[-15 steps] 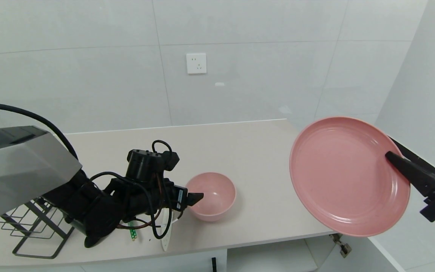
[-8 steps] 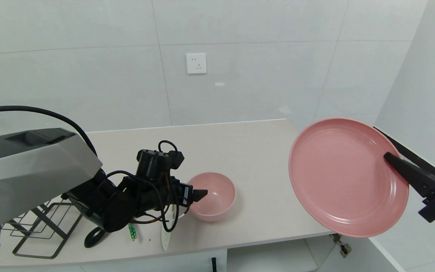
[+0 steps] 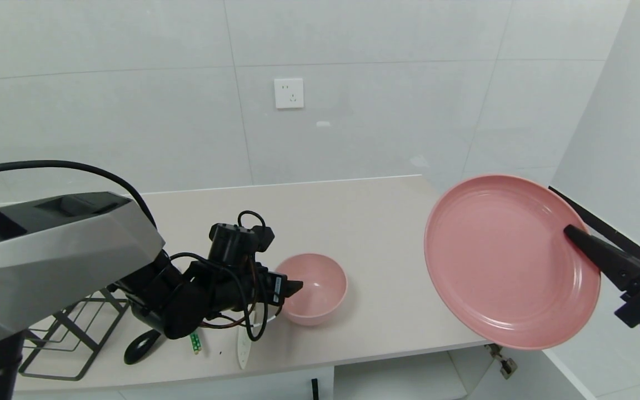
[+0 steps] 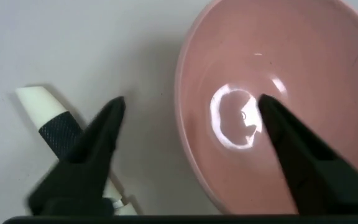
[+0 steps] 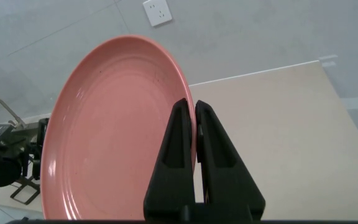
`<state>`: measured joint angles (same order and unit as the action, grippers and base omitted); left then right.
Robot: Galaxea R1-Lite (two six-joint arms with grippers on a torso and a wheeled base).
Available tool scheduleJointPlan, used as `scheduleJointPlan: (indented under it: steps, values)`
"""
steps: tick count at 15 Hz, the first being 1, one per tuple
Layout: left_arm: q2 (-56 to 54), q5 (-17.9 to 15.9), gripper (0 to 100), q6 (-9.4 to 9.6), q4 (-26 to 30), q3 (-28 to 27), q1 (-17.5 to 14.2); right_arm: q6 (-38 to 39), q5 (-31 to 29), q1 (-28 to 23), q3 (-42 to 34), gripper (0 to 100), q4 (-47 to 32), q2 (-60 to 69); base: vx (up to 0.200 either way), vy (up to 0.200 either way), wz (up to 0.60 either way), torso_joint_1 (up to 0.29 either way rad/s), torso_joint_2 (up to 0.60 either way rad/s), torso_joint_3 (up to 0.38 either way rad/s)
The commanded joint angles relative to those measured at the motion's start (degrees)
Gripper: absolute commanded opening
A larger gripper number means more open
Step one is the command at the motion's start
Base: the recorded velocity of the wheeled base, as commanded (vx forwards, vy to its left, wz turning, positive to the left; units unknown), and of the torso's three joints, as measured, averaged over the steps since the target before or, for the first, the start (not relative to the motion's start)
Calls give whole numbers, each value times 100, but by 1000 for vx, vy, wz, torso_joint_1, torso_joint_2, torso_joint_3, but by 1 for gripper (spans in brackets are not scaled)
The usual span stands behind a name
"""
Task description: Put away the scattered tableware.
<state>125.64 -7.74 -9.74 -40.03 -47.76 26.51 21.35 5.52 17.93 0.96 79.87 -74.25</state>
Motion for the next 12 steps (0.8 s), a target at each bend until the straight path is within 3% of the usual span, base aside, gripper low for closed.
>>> scheduleJointPlan:
  steps: [1, 10, 12]
  values:
    - [-22, 1, 0, 7, -13, 39, 29, 1, 1, 0, 0, 0, 2, -10, 0, 0, 0, 0, 0, 0]
    - [-760, 1, 0, 60, -101, 391, -32, 1, 1, 9, -17, 0, -7, -98, 0, 0, 0, 0, 0, 0]
    - [-1041, -8, 0, 60, -268, 672, -32, 1, 1, 0, -17, 0, -7, -125, 0, 0, 0, 0, 0, 0]
